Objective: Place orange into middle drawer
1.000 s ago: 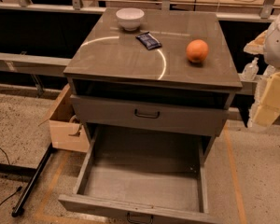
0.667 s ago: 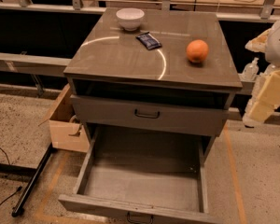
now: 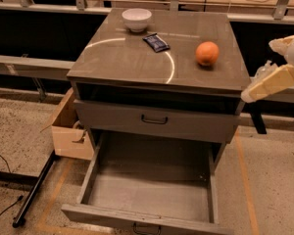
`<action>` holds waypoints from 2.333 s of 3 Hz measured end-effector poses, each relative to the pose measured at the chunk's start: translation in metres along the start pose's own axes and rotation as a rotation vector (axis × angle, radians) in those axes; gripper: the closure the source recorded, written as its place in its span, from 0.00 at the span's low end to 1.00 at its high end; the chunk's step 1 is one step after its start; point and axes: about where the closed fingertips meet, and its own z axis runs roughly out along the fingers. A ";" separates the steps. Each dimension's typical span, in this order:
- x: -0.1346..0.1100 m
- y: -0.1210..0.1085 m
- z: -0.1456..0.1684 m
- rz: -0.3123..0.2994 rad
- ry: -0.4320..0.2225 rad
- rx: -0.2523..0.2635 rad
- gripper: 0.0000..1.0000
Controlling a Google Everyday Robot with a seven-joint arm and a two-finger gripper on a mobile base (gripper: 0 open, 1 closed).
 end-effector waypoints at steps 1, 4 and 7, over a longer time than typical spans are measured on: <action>-0.015 -0.042 0.021 0.032 -0.086 0.096 0.00; -0.033 -0.081 0.054 0.095 -0.269 0.131 0.00; -0.028 -0.129 0.116 0.137 -0.389 0.186 0.00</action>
Offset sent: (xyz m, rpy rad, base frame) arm 0.0396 -0.0060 0.0062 0.0613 -0.0845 -0.0633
